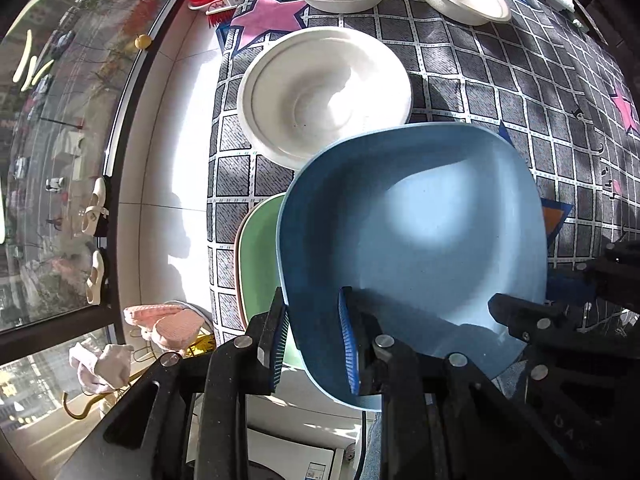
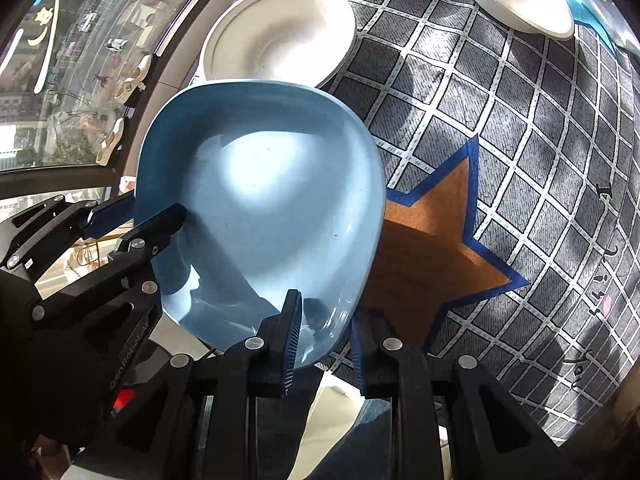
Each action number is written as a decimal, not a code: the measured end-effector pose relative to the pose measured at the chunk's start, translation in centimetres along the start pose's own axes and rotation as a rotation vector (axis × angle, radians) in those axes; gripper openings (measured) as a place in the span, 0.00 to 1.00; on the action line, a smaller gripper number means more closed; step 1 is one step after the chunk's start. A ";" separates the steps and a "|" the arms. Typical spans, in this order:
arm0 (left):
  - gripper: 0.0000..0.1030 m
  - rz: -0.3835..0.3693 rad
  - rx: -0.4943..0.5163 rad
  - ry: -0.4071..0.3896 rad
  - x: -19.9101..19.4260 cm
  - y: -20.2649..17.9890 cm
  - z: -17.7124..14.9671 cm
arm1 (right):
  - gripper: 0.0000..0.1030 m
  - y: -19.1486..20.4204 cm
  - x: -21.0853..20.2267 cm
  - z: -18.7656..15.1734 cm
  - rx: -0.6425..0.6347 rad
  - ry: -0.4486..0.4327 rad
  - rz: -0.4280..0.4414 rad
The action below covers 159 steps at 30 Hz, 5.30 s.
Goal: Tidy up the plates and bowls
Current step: 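Carry the light blue plate onto the green plate and open the right tool, then grasp a white paper bowl rim with the right tool and lift, then carry the white bowl across the table and set it down, opening the right tool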
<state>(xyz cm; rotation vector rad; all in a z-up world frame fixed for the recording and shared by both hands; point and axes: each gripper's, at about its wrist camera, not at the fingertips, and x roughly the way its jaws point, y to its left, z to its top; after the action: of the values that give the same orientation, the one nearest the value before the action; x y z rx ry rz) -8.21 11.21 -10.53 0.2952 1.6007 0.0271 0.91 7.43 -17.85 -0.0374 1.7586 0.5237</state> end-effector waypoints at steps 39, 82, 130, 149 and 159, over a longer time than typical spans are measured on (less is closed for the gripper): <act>0.77 -0.044 -0.086 0.028 4.2 5.7 -0.3 | 0.77 -7.3 3.6 -2.3 0.412 -0.021 0.044; 0.30 -0.126 -0.176 0.014 7.5 6.8 14.8 | 0.45 -7.0 -0.5 10.4 0.324 -0.116 0.016; 0.26 -0.058 0.304 0.103 4.4 -20.9 9.6 | 0.21 -24.8 -3.4 -9.5 0.475 -0.063 0.010; 0.78 -0.069 0.425 0.037 0.7 -26.1 9.6 | 0.76 -33.9 -8.2 -20.9 0.554 -0.134 -0.021; 0.78 -0.149 0.351 -0.002 -1.4 -17.4 8.4 | 0.79 -38.1 -13.3 -23.5 0.690 -0.200 -0.052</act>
<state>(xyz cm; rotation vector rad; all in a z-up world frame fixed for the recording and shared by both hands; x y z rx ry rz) -2.86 -7.21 -13.06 0.4450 1.6183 -0.3716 -5.80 -38.64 -14.07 0.4375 1.6532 -0.1335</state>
